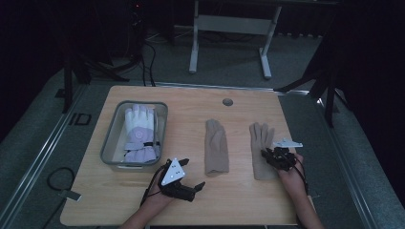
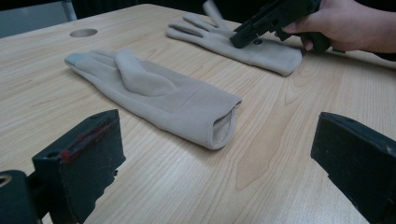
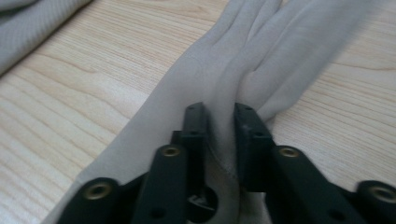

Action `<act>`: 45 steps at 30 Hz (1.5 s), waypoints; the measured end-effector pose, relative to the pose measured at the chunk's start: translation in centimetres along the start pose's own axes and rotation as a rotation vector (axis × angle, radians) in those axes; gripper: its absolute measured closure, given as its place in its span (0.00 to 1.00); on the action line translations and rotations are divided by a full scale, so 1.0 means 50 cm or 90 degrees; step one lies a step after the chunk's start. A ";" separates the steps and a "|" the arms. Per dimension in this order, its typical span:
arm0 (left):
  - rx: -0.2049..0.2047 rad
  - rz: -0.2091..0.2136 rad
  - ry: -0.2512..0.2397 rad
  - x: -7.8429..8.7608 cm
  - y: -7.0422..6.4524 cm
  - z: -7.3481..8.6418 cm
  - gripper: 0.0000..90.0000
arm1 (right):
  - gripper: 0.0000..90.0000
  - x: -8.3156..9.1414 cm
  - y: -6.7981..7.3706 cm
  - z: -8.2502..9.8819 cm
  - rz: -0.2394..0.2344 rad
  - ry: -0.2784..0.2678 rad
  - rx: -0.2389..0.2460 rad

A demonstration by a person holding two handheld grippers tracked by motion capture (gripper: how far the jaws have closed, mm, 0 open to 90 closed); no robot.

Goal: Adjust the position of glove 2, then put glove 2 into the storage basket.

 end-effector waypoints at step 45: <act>-0.004 -0.022 -0.015 0.016 0.005 -0.009 0.03 | 0.91 0.123 0.185 -0.299 -0.037 -0.088 -0.159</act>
Point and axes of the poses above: each handheld gripper's, and its own axes: x roughly backward along the jaws, z roughly out of its underside, y roughly to its left, the point moved 5 cm from there along -x, roughly forward along the jaws, and after that the axes turned 15 degrees about z, right-handed, at the moved point
